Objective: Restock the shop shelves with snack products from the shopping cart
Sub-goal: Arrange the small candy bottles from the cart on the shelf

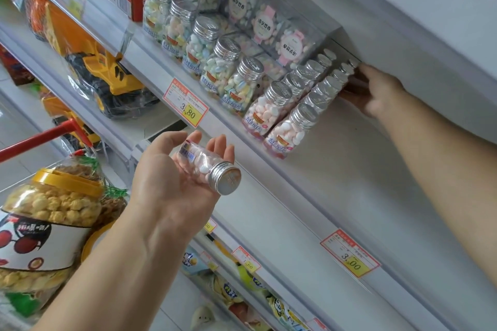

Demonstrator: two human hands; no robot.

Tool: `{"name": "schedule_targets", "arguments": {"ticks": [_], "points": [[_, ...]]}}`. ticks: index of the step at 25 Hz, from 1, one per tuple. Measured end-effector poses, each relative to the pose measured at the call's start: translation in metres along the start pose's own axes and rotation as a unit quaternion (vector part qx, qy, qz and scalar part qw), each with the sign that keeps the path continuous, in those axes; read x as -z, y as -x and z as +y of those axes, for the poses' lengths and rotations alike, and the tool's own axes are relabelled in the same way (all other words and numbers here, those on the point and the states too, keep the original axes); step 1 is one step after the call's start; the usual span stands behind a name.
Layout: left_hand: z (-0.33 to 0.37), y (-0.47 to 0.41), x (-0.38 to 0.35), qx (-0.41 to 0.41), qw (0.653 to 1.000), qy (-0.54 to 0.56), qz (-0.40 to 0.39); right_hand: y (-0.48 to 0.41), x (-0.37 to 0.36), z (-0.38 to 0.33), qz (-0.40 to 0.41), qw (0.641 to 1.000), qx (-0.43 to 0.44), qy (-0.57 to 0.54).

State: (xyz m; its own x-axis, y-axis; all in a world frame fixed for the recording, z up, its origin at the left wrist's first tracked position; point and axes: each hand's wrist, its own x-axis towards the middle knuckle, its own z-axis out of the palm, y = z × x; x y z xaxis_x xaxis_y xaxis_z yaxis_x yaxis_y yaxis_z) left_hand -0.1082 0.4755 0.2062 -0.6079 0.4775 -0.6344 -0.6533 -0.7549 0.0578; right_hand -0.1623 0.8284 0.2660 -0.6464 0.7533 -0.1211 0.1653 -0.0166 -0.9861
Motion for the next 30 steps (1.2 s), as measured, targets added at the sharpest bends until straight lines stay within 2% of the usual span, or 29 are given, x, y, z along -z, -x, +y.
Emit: {"name": "schedule_targets", "arguments": {"ticks": [11, 13, 15, 17, 18, 20, 22, 24, 26, 28, 30], "points": [[-0.003, -0.004, 0.003, 0.005, 1.0, 0.013, 0.004, -0.046, -0.022, 0.002, -0.06, 0.996, -0.065, 0.011], [-0.003, -0.003, 0.003, 0.006, 1.0, 0.011, -0.001, -0.036, -0.024, -0.001, -0.053, 0.996, -0.069, 0.035], [-0.003, -0.001, 0.001, 0.01, 1.0, 0.008, -0.005, -0.017, -0.024, -0.005, -0.01, 0.997, -0.055, 0.043], [-0.005, 0.002, -0.003, 0.02, 1.0, 0.006, -0.01, 0.005, -0.019, -0.005, 0.076, 0.993, 0.018, 0.089], [-0.006, 0.004, -0.005, 0.026, 1.0, 0.011, -0.013, 0.019, -0.016, -0.004, 0.133, 0.978, 0.092, 0.135], [-0.008, 0.009, -0.01, 0.036, 0.999, 0.017, -0.018, 0.057, -0.009, 0.003, 0.19, 0.912, 0.259, 0.254], [-0.009, 0.013, -0.012, 0.034, 0.999, 0.013, -0.012, 0.12, -0.009, 0.013, 0.134, 0.857, 0.379, 0.322], [-0.011, 0.017, -0.012, 0.031, 0.999, 0.007, -0.004, 0.183, -0.014, 0.024, 0.026, 0.833, 0.446, 0.327], [-0.014, 0.021, -0.01, 0.03, 0.999, -0.012, 0.001, 0.237, -0.025, 0.032, -0.109, 0.864, 0.395, 0.292], [-0.021, 0.023, -0.009, 0.029, 0.999, -0.037, -0.004, 0.27, -0.037, 0.038, -0.227, 0.909, 0.265, 0.226], [-0.029, 0.027, -0.004, 0.029, 0.997, -0.074, -0.023, 0.282, -0.044, 0.042, -0.246, 0.93, 0.203, 0.183]]}}
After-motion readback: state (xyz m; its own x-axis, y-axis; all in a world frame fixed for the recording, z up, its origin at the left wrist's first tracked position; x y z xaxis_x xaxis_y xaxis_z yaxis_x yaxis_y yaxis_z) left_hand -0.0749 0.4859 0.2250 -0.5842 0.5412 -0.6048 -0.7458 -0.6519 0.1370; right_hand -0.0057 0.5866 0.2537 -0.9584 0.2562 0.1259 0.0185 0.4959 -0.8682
